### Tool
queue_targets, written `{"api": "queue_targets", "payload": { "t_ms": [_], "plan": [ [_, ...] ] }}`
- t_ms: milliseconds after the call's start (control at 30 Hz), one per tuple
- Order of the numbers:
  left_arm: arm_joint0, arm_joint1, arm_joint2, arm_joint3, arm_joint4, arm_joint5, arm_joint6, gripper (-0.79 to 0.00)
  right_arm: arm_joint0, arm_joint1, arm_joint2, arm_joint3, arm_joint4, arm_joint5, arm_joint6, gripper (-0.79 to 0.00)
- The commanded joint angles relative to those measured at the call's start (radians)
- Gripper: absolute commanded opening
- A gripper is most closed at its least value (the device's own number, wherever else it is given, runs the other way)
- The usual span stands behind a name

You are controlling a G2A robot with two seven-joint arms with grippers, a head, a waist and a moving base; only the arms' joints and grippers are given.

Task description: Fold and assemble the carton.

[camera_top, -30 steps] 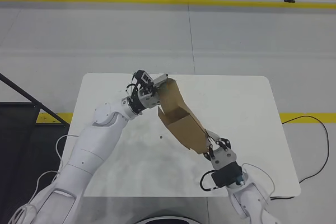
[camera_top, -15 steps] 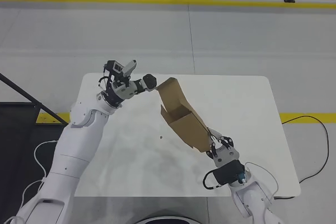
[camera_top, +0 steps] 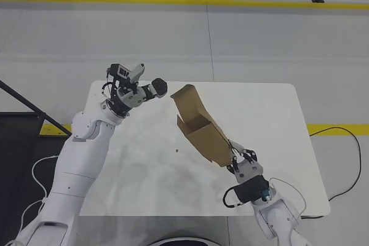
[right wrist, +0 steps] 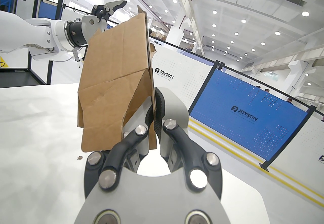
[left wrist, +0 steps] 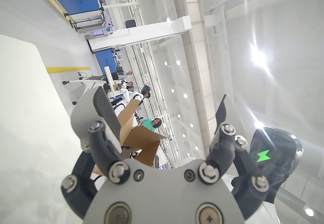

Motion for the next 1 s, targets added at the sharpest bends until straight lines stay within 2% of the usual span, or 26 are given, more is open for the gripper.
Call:
{"api": "queue_targets", "payload": {
  "t_ms": [0, 167, 500, 800, 967],
  "plan": [
    [0.004, 0.002, -0.003, -0.012, 0.007, 0.009, -0.013, 0.000, -0.008, 0.001, 0.004, -0.017, -0.022, 0.007, 0.006, -0.785],
    [-0.010, 0.007, -0.021, -0.007, -0.033, -0.018, -0.134, 0.000, -0.018, 0.007, 0.023, -0.037, -0.079, -0.020, -0.014, -0.785],
    [-0.045, 0.026, -0.049, -0.003, 0.007, -0.048, -0.334, 0.000, -0.027, 0.022, 0.081, -0.086, -0.228, -0.071, -0.002, -0.785],
    [-0.017, 0.037, -0.037, -0.070, 0.145, -0.100, -0.311, 0.000, -0.034, 0.025, 0.094, -0.127, -0.320, -0.058, 0.112, -0.785],
    [0.020, 0.044, -0.038, -0.137, 0.197, -0.136, -0.318, 0.000, -0.019, 0.028, 0.102, -0.126, -0.381, -0.058, 0.101, -0.785]
  ]
}}
